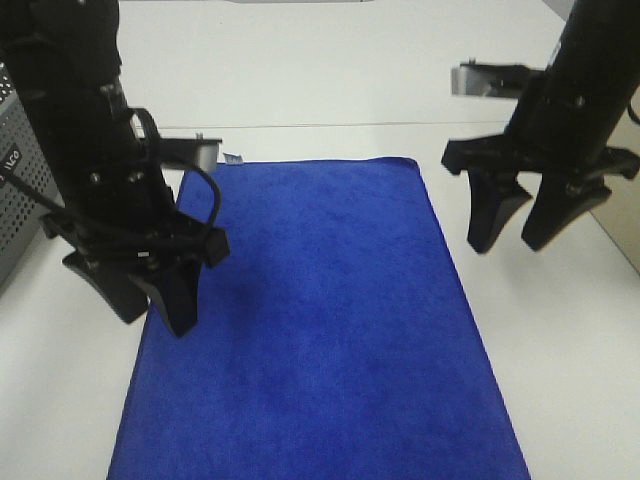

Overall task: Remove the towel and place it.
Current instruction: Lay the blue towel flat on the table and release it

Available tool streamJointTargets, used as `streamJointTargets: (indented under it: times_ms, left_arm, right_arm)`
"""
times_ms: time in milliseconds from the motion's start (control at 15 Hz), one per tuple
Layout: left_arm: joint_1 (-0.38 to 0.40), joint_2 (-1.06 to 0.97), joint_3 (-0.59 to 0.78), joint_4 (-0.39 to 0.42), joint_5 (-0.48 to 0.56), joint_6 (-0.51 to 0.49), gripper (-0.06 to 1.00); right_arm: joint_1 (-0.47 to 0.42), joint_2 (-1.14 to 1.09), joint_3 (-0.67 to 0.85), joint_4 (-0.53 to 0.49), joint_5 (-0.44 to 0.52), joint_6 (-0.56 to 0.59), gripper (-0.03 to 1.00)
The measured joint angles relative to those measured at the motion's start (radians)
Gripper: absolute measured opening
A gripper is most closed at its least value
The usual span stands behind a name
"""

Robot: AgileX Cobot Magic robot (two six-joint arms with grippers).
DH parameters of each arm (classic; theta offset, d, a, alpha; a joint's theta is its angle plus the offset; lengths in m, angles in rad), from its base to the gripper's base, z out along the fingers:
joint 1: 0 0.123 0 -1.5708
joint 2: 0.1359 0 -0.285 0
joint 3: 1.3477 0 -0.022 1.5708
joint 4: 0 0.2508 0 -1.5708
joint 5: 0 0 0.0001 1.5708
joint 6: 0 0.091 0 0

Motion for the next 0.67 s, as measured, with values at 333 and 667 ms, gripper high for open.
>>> streamJointTargets:
  times_ms: [333, 667]
  left_arm:
    - [0.214, 0.081, -0.245, 0.025, -0.001, -0.006, 0.52]
    - [0.328, 0.295, -0.55, 0.024, 0.002, 0.007, 0.52]
  right_arm:
    - [-0.154, 0.151, -0.364, 0.088, 0.001, -0.01, 0.57]
    - [-0.215, 0.396, -0.671, 0.187, 0.001, -0.111, 0.57]
